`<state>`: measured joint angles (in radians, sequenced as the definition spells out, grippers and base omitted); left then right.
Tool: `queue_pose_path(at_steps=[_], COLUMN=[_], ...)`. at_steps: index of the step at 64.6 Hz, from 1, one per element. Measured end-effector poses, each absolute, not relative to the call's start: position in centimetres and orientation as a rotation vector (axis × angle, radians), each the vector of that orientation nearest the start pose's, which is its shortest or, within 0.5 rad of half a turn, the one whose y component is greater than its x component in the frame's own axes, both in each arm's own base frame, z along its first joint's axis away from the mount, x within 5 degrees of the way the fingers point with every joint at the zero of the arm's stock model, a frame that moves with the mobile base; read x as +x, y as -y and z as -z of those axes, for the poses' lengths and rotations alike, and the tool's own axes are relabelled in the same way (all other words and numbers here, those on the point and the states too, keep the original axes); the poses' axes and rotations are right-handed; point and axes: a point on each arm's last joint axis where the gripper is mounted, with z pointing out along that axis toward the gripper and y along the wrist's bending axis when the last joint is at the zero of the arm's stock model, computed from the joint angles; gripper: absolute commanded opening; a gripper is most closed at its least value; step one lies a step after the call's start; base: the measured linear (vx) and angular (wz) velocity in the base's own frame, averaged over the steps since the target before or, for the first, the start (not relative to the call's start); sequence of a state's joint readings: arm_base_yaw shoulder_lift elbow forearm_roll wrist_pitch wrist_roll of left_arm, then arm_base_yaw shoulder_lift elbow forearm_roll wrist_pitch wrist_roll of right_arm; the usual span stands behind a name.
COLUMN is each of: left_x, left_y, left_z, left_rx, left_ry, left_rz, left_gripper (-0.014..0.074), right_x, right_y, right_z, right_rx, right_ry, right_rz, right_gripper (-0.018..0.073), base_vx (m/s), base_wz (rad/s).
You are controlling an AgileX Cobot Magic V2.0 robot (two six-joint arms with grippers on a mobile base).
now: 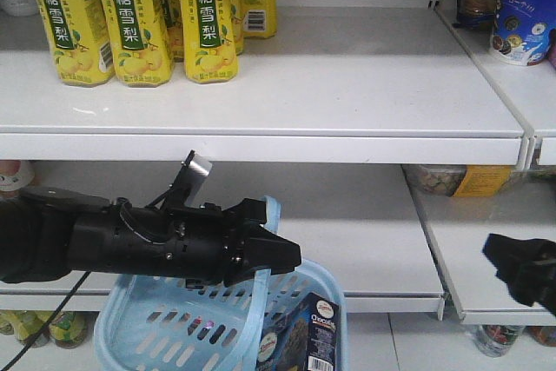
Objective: Left arm holds basket, right arm returns cookies
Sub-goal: 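Reach the right gripper down into the basket toward the cookie box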
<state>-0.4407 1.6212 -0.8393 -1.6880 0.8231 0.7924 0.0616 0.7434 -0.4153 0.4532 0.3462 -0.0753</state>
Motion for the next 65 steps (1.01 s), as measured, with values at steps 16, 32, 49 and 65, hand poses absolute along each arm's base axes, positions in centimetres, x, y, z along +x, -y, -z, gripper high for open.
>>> queue_pose_path(at_steps=[16,32,49,65], left_x=[25.4,25.4,25.4,25.4], left_y=[19.3,19.3,19.3,19.3], left_z=[-22.6,-22.6,-22.6,-22.6], left_rx=[-0.054,-0.054,-0.054,-0.054], left_ry=[-2.424,-2.424,-2.424,-2.424], left_rz=[1.61,1.61,1.61,1.61], left_gripper=[-0.0006,-0.0006,-0.0006,-0.0006], right_x=[16.0,17.6,18.5,18.4], right_y=[-6.3,-10.1,-12.5,-14.1], right_z=[-23.6,-21.3,-19.4,-17.8], right_rx=[0.104,0.009,-0.046,-0.061], right_ry=[-2.303,-2.494,-2.614,-2.683], right_rz=[-0.639,-0.752,-0.773,-0.829], right_gripper=[0.048,0.0526,0.0524,0.0524], base_vx=[0.0,0.0,0.0,0.0], base_wz=[0.0,0.0,0.0,0.0])
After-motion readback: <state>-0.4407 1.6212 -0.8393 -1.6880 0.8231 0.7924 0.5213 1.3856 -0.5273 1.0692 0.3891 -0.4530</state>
